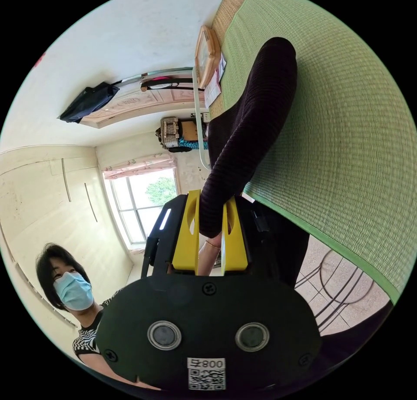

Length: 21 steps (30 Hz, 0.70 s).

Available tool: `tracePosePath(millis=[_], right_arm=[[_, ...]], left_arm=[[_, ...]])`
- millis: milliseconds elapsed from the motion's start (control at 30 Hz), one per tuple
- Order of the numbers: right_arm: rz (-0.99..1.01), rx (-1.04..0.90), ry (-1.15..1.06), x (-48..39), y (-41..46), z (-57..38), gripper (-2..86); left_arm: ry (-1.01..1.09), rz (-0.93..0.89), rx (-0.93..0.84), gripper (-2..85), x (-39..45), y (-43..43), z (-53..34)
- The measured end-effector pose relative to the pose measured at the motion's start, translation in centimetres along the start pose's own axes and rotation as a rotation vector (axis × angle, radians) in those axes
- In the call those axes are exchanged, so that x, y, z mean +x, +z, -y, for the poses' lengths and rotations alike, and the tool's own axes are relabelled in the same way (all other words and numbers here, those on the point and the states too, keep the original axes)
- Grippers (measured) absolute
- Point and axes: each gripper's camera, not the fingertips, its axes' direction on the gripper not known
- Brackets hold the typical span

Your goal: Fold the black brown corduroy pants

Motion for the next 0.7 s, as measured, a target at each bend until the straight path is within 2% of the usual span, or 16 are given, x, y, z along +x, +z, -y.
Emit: tracePosePath(millis=[333, 700], right_arm=[[-0.012, 0.003, 0.009, -2.5, -1.6, -4.1, 7.5], [0.005, 0.012, 0.037, -4.0, -6.2, -11.5, 7.7]], left_arm=[[-0.035, 0.037, -0.039, 14.0, 2.9, 3.7, 1.3], [-0.031, 0.092, -0.093, 10.0, 8.8, 8.6, -2.7]])
